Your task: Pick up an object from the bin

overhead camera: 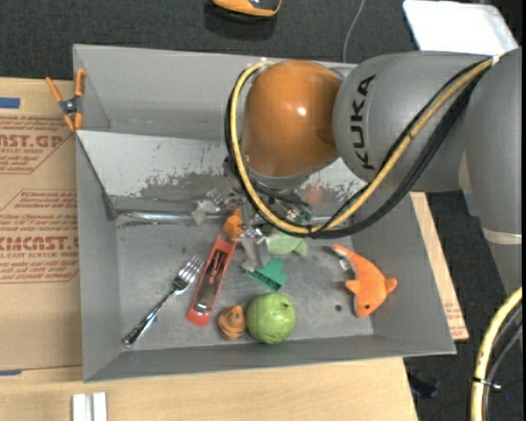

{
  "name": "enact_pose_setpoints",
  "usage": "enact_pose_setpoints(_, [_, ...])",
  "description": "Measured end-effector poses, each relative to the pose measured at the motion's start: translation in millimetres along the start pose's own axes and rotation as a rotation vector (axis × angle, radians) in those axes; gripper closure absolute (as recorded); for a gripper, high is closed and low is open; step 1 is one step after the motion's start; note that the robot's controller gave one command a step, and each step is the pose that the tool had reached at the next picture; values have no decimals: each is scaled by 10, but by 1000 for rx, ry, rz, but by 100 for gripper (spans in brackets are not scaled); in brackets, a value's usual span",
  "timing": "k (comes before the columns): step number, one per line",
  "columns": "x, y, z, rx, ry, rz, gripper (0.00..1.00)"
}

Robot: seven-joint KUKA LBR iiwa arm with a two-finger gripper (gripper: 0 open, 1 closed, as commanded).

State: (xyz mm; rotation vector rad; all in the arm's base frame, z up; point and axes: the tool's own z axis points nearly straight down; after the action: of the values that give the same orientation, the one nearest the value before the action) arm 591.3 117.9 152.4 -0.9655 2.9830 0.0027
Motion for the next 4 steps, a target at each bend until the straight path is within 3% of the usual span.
enact_pose_setpoints(1, [19,171,872,-5,1,-286,0])
enact_pose_setpoints(2, [-8,-24,811,10,-15,-420,100])
enact_pose_setpoints(4, [-10,-18,753,8,-17,-418,100])
